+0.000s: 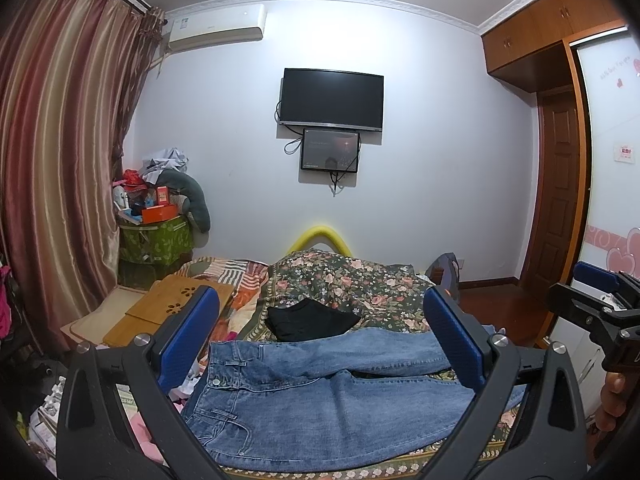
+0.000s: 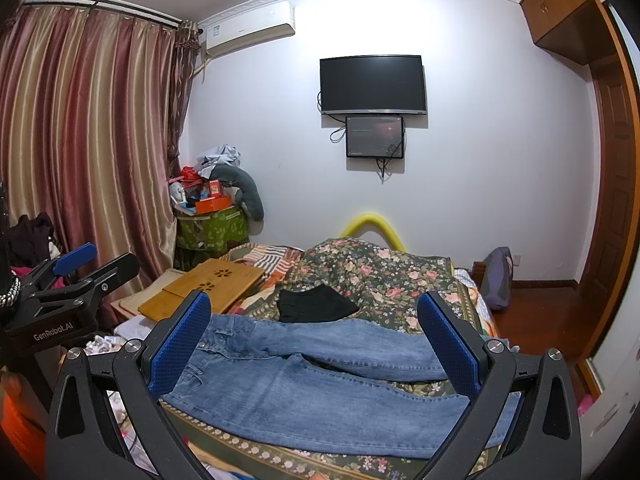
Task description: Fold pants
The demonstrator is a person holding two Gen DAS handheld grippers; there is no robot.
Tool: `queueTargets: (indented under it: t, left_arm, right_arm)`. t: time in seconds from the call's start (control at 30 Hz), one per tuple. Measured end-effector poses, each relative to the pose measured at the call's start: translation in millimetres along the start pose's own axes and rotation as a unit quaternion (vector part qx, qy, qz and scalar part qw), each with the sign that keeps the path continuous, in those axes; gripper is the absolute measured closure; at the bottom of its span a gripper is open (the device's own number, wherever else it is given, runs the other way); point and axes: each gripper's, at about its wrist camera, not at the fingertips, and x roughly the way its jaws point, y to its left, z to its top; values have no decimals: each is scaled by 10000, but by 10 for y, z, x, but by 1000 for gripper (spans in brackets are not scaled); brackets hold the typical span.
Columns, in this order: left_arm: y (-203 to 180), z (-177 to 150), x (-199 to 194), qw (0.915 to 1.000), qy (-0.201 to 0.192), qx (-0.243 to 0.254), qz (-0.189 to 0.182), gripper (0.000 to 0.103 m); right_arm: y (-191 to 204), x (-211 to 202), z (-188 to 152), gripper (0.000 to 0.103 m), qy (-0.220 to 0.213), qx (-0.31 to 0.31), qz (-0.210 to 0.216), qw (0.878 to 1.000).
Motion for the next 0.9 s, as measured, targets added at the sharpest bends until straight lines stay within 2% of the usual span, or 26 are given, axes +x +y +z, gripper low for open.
queueTargets:
  t: [0.63, 0.9]
  left_arm:
    - [-28, -20, 68, 10000, 65, -25, -12, 0]
    - [97, -15, 411, 9993, 350, -139, -33, 0]
  right_arm:
    - [19, 101, -17, 0, 95, 16, 10, 10000]
    - [-91, 303, -26, 0, 217, 51, -80, 9997]
